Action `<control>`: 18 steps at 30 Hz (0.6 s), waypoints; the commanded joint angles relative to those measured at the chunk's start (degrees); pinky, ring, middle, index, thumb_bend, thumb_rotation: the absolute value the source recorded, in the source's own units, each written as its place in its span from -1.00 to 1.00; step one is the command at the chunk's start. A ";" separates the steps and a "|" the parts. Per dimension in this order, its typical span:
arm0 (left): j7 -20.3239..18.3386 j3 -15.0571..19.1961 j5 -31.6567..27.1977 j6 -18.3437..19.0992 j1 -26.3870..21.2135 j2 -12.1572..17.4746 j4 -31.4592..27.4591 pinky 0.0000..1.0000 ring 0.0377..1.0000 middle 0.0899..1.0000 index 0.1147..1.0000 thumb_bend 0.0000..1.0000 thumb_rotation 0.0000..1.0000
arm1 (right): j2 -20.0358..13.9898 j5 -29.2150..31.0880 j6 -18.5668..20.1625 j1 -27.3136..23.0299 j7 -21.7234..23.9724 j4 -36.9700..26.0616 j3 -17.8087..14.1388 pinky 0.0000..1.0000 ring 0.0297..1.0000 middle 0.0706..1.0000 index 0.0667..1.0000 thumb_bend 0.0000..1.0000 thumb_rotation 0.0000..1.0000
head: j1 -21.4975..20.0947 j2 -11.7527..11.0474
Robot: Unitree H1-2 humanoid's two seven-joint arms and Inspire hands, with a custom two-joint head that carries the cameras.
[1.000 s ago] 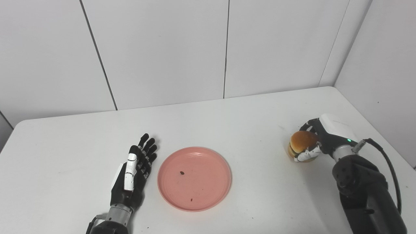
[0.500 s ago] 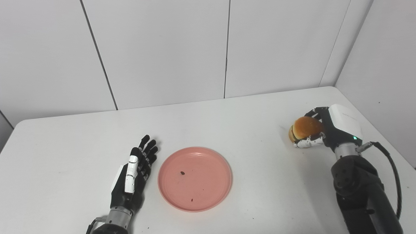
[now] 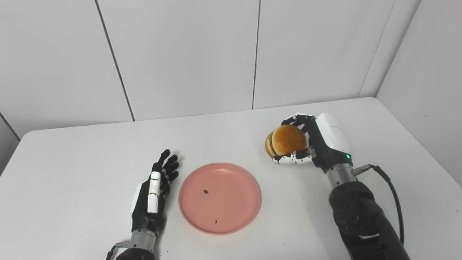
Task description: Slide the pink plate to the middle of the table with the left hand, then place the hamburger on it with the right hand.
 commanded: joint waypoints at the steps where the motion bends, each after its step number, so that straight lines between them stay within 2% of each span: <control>1: 0.56 -0.84 0.72 1.70 2.96 -0.96 1.82 0.93 0.88 0.85 0.82 0.18 1.00 | -0.20 1.40 -4.00 -2.53 -1.19 -1.92 0.40 -0.72 -0.20 -0.10 -0.12 0.03 -1.00 | 0.68 0.05; 4: 0.84 -1.42 1.18 2.05 3.26 -1.20 1.39 0.98 0.91 0.87 0.85 0.20 1.00 | 0.64 2.27 -5.35 -3.21 -1.07 -1.66 1.95 -0.66 -0.28 -0.15 -0.06 0.02 -1.00 | 1.57 -0.11; 9: 1.52 -1.68 1.94 2.10 3.58 -1.72 0.95 0.98 0.89 0.86 0.85 0.23 1.00 | 1.80 2.31 -6.00 -4.77 0.45 -1.03 5.42 -0.73 -0.21 -0.10 -0.12 0.03 -1.00 | 3.35 0.07; 16: 2.16 -2.54 3.35 2.97 3.82 -1.82 0.30 0.96 0.90 0.86 0.85 0.22 1.00 | 2.34 3.09 -9.56 -6.75 2.06 1.13 9.77 -0.72 -0.24 -0.11 -0.11 0.03 -1.00 | 6.18 0.12; 18: 2.37 -2.69 3.67 2.52 3.78 -2.01 0.63 0.95 0.89 0.86 0.85 0.23 1.00 | 2.26 3.05 -10.09 -7.33 3.49 1.39 11.25 -0.65 -0.31 -0.20 -0.03 0.01 -1.00 | 6.52 0.13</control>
